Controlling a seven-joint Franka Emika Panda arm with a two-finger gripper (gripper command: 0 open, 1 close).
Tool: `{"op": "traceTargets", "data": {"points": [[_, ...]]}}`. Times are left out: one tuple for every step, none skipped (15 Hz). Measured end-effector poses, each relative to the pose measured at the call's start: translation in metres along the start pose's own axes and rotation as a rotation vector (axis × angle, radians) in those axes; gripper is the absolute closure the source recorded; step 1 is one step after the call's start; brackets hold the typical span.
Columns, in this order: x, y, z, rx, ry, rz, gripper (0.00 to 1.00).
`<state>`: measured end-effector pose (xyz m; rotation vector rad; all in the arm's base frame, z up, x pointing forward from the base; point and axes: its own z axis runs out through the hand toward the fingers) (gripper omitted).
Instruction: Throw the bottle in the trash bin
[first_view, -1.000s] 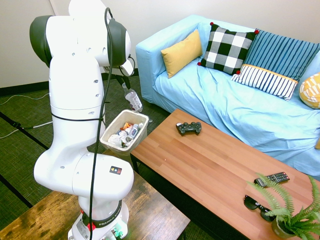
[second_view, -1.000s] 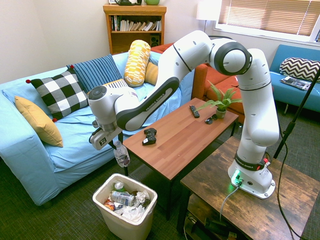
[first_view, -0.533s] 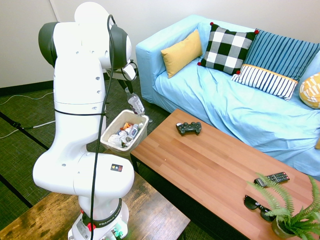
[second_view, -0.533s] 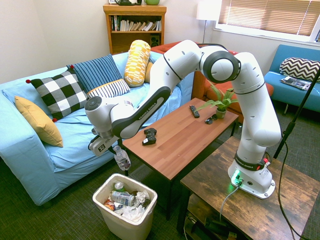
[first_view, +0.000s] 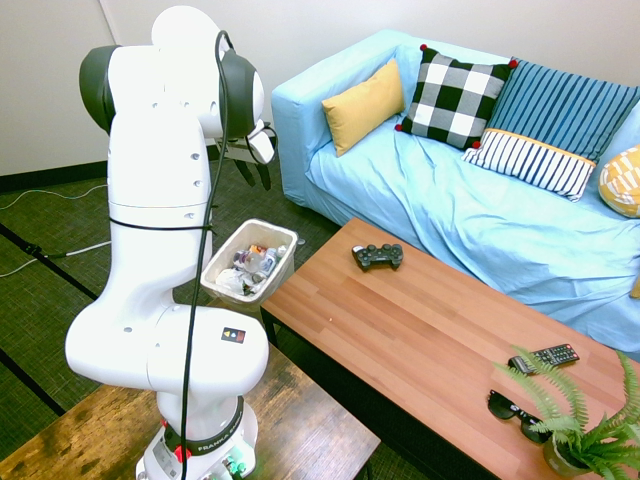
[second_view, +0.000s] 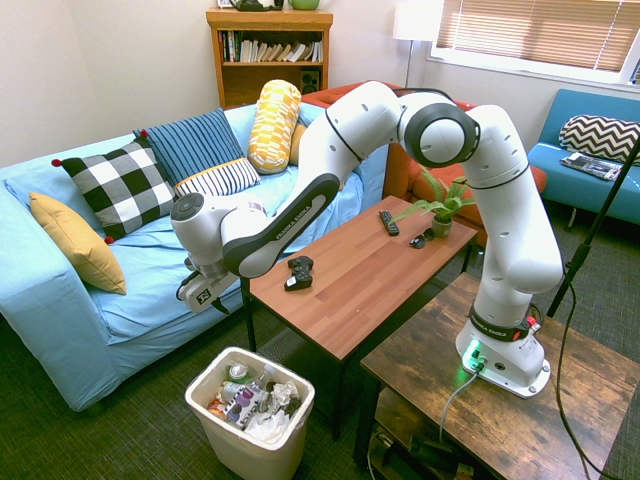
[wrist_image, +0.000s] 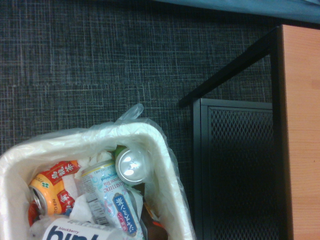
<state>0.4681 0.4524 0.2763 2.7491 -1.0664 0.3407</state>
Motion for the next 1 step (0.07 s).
{"op": "traceTargets", "data": {"points": [[0.0017,-0.0002,-0.0019,0.002,-0.005,0.001,0.00]]}}
